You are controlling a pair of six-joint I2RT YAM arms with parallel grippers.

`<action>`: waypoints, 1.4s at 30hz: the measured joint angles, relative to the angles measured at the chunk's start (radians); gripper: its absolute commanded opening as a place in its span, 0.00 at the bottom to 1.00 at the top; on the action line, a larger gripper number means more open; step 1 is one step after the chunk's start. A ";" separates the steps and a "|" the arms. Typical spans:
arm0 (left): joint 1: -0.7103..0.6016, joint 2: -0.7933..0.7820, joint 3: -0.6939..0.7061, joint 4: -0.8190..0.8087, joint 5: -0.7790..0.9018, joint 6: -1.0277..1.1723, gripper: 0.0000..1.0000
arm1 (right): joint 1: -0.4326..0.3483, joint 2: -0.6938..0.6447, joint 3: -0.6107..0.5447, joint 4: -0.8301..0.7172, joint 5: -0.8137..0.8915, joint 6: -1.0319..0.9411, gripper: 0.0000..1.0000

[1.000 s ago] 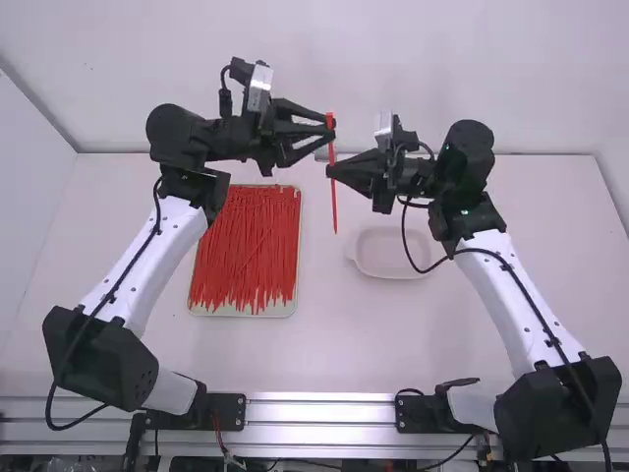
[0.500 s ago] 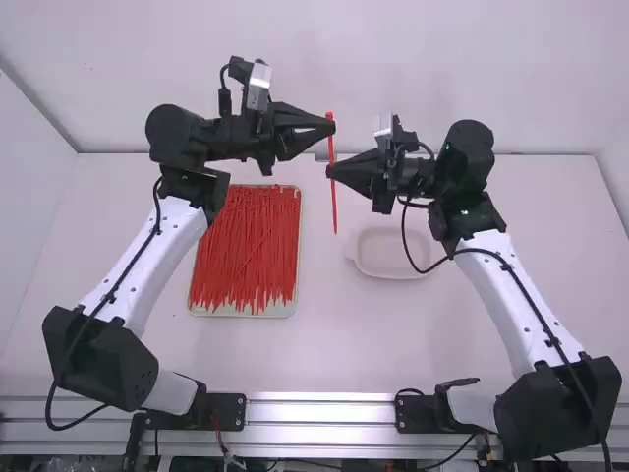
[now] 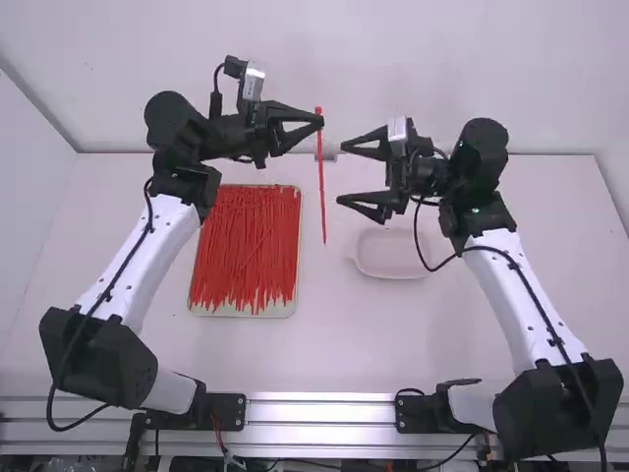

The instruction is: Fasten the cable tie

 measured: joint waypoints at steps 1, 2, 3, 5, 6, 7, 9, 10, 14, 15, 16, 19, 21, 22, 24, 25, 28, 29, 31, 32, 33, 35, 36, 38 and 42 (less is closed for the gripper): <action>0.010 0.000 0.000 -0.018 -0.008 0.000 0.02 | -0.006 0.000 0.000 -0.003 -0.030 -0.032 0.99; 0.023 0.000 0.001 -0.050 -0.016 0.001 0.02 | -0.011 0.000 0.000 -0.009 -0.062 -0.068 0.99; 0.027 0.000 0.003 -0.064 -0.019 0.002 0.02 | -0.014 0.000 0.000 -0.014 -0.074 -0.084 0.99; 0.037 0.004 0.016 -0.121 -0.025 0.012 0.02 | -0.019 0.000 0.000 -0.028 -0.106 -0.138 0.99; 0.039 0.008 0.027 -0.146 -0.027 0.018 0.02 | -0.020 0.000 0.000 -0.032 -0.114 -0.153 0.98; 0.040 0.013 0.043 -0.173 -0.028 0.024 0.02 | -0.020 0.000 0.000 -0.032 -0.121 -0.164 0.99; 0.039 0.035 0.100 -0.261 -0.028 0.054 0.02 | -0.020 0.000 0.000 -0.034 -0.135 -0.190 0.99; 0.039 0.047 0.129 -0.306 -0.028 0.067 0.02 | -0.020 0.000 0.000 -0.035 -0.141 -0.200 0.99; 0.040 0.095 0.224 -0.420 -0.033 0.095 0.02 | -0.020 0.000 0.000 -0.059 -0.149 -0.233 0.99; 0.039 0.104 0.238 -0.430 -0.032 0.097 0.02 | -0.020 0.000 0.000 -0.060 -0.150 -0.237 0.99; 0.039 0.127 0.274 -0.457 -0.031 0.099 0.02 | -0.020 0.000 0.000 -0.060 -0.150 -0.247 0.99; 0.045 0.177 0.341 -0.517 -0.026 0.102 0.02 | -0.020 0.000 0.000 -0.060 -0.150 -0.270 0.98; 0.050 0.218 0.385 -0.568 -0.027 0.105 0.02 | -0.020 0.000 0.000 -0.060 -0.150 -0.309 0.99; 0.051 0.238 0.397 -0.584 -0.027 0.103 0.02 | -0.020 0.000 0.000 -0.060 -0.150 -0.335 0.99; 0.054 0.262 0.402 -0.587 -0.027 0.085 0.02 | -0.020 0.000 0.000 -0.060 -0.150 -0.380 0.99; 0.055 0.278 0.402 -0.586 -0.027 0.066 0.02 | -0.020 0.000 -0.001 -0.059 -0.150 -0.413 0.98; 0.056 0.310 0.403 -0.587 -0.027 0.008 0.03 | -0.020 0.000 -0.013 -0.059 -0.150 -0.513 0.98; 0.056 0.323 0.403 -0.587 -0.027 -0.021 0.02 | -0.020 0.000 -0.023 -0.060 -0.150 -0.562 0.98; 0.056 0.335 0.403 -0.588 -0.027 -0.069 0.03 | -0.020 0.000 -0.042 -0.059 -0.150 -0.637 0.99; 0.056 0.337 0.403 -0.588 -0.027 -0.094 0.03 | -0.020 0.000 -0.057 -0.059 -0.149 -0.693 0.98; 0.056 0.337 0.403 -0.588 -0.027 -0.129 0.03 | -0.021 0.000 -0.074 -0.060 -0.147 -0.750 0.99; 0.056 0.336 0.403 -0.584 -0.023 -0.181 0.03 | -0.021 0.000 -0.095 -0.060 -0.140 -0.827 0.99; 0.056 0.336 0.403 -0.580 -0.015 -0.217 0.03 | -0.021 0.000 -0.105 -0.060 -0.135 -0.870 0.99; 0.056 0.336 0.403 -0.569 0.002 -0.284 0.03 | -0.021 0.000 -0.121 -0.057 -0.138 -0.966 0.99; 0.056 0.336 0.403 -0.579 0.027 -0.413 0.03 | -0.023 0.000 -0.152 -0.048 -0.142 -1.141 0.99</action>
